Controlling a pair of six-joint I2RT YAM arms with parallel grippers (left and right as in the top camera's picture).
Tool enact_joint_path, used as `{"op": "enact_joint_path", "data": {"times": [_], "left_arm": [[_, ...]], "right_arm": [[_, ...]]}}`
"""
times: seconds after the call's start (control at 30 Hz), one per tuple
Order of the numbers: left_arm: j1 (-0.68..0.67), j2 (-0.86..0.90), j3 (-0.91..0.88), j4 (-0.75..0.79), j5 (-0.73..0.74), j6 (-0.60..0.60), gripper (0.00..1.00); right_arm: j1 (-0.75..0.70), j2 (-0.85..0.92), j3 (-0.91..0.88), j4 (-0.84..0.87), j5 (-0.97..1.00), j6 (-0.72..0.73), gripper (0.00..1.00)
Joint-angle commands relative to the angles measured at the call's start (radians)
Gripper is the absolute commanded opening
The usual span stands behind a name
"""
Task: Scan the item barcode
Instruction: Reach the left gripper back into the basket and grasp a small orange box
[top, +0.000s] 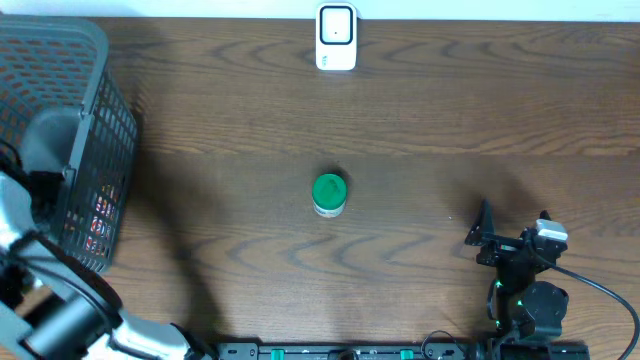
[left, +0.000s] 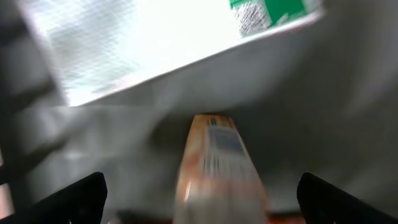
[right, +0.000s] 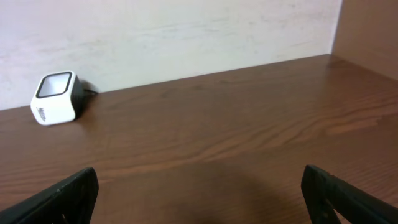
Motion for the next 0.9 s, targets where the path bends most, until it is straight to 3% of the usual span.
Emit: {"op": "enact_joint_path", "data": {"times": [0.0, 0.23, 0.33, 0.5, 0.7, 0.87], "left_arm": [[-0.003, 0.06, 0.005, 0.03, 0.054, 0.006, 0.95], [-0.003, 0.069, 0.006, 0.059, 0.06, 0.006, 0.41], [-0.003, 0.057, 0.006, 0.034, 0.061, 0.006, 0.25], [-0.003, -0.027, 0.018, -0.019, 0.061, 0.006, 0.23], [-0.002, -0.282, 0.087, -0.094, 0.071, 0.006, 0.27], [-0.001, -0.534, 0.161, -0.122, 0.211, -0.008, 0.29]], "right_arm": [[-0.001, -0.009, -0.004, -0.001, -0.003, -0.008, 0.99], [-0.001, -0.009, -0.004, -0.001, -0.003, -0.008, 0.99], [-0.001, -0.009, -0.004, -0.001, -0.003, -0.008, 0.99], [-0.001, -0.009, -0.004, -0.001, -0.003, -0.008, 0.99], [-0.001, -0.009, -0.004, -0.001, -0.003, -0.008, 0.99], [-0.001, -0.009, -0.004, -0.001, -0.003, -0.008, 0.99]]}}
